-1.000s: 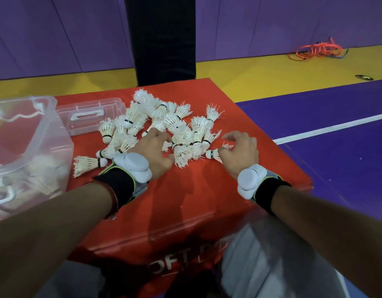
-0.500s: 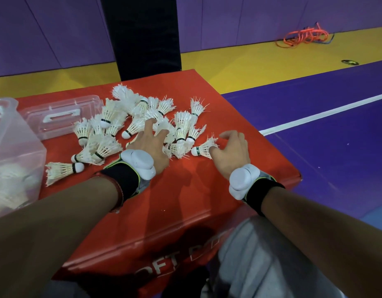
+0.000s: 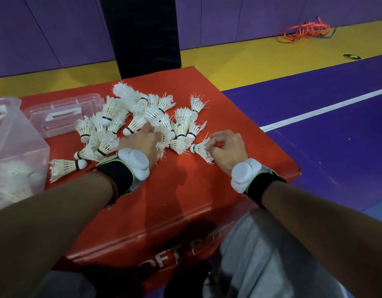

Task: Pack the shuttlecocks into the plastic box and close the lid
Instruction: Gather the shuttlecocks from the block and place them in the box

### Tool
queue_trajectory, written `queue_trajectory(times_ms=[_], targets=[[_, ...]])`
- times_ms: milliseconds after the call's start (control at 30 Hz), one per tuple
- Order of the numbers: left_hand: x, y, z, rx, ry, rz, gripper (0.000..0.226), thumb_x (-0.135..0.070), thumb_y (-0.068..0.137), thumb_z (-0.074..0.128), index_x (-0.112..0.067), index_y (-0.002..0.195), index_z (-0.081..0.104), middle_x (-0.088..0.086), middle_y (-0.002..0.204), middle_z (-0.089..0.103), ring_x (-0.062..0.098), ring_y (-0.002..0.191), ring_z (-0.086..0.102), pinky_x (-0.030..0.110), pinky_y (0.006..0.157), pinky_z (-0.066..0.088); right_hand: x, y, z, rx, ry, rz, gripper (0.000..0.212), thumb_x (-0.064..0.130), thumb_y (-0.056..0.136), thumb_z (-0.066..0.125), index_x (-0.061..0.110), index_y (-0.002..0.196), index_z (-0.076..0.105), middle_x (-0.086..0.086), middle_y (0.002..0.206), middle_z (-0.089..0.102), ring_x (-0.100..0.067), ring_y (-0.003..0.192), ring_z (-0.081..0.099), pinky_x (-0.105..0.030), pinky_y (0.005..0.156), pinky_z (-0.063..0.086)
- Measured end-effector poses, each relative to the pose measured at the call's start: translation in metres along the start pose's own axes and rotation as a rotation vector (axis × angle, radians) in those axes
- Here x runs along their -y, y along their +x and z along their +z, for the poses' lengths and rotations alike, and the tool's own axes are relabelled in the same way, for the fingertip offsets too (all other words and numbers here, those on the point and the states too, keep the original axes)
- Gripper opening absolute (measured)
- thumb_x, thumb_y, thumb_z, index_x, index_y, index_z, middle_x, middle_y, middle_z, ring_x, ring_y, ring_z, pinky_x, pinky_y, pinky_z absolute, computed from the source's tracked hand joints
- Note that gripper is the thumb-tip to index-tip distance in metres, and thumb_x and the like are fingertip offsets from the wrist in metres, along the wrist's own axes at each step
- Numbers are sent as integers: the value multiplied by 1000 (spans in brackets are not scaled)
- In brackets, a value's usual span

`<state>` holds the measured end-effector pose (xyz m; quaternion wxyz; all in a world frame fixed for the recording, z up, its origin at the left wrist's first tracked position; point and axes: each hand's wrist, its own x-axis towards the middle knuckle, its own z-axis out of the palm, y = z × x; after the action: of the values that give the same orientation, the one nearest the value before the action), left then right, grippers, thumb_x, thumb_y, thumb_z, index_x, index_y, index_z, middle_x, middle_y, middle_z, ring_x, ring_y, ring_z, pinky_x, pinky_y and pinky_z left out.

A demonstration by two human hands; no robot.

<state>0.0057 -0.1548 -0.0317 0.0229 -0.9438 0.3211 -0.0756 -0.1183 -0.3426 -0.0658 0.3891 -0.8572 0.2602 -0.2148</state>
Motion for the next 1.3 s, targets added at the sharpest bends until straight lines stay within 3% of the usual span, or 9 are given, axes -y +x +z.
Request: queue_trajectory(times_ms=[100, 300, 433, 567, 733, 900, 1067, 1167, 1300], targets=[[6, -6, -2, -45, -23, 34, 28, -15, 89, 51, -26, 113, 61, -3, 127, 46, 29, 93, 64, 31, 63, 44, 0, -1, 4, 34, -24, -4, 19, 15, 70, 64, 33, 67, 59, 12, 80, 67, -17, 81, 64, -40, 71, 56], [11, -19, -6, -70, 2, 65, 29, -12, 87, 52, -27, 110, 60, -4, 128, 44, 29, 87, 64, 29, 59, 40, 2, -5, 6, 57, -180, -53, 41, 25, 80, 73, 35, 106, 44, 8, 91, 64, -18, 85, 59, -39, 68, 52], [14, -26, -9, -49, 4, 63, 27, -14, 87, 54, -26, 111, 61, -5, 131, 41, 28, 89, 63, 29, 58, 37, 7, -5, 8, 93, -292, -7, 17, 25, 80, 67, 40, 85, 61, 0, 96, 67, -23, 86, 63, -34, 69, 53], [18, -34, -8, -29, -4, 64, 27, -15, 87, 55, -26, 112, 60, -4, 137, 38, 28, 93, 62, 29, 60, 37, 10, -8, 2, 107, -232, 4, 31, 8, 75, 53, 35, 79, 67, 2, 82, 69, -23, 78, 65, -36, 66, 56], [19, -43, -8, -11, -20, 10, 28, -12, 85, 55, -23, 110, 58, -3, 136, 37, 30, 90, 62, 30, 61, 37, 12, -16, -1, 309, -111, -16, 30, 1, 81, 57, 27, 84, 73, 6, 84, 71, -14, 76, 64, -30, 72, 53], [21, -48, -6, -19, -32, 0, 30, -14, 83, 58, -22, 111, 58, -3, 142, 32, 29, 94, 60, 31, 61, 37, 20, -22, 8, 425, -148, -64, 27, 1, 81, 62, 18, 100, 71, 2, 92, 65, -14, 80, 58, -29, 79, 51], [28, -55, 1, -24, -37, -1, 38, -12, 76, 64, -21, 112, 56, -3, 146, 25, 28, 99, 57, 32, 60, 41, 30, -23, 31, 403, -198, -116, 46, 17, 81, 69, 29, 124, 54, 0, 105, 54, -22, 93, 54, -44, 89, 50], [31, -59, 6, -42, -40, -16, 44, -14, 73, 66, -22, 115, 56, -2, 144, 29, 28, 105, 56, 36, 69, 47, 37, -22, 40, 415, -348, -135, 48, 25, 88, 64, 27, 133, 49, -8, 125, 46, -31, 114, 45, -42, 100, 41], [36, -61, 11, -56, -96, -62, 41, -18, 74, 67, -21, 113, 56, -1, 141, 33, 27, 104, 55, 38, 82, 44, 42, -20, 51, 314, -374, -122, 49, 31, 91, 61, 28, 138, 46, -9, 134, 38, -31, 121, 38, -37, 101, 36]])
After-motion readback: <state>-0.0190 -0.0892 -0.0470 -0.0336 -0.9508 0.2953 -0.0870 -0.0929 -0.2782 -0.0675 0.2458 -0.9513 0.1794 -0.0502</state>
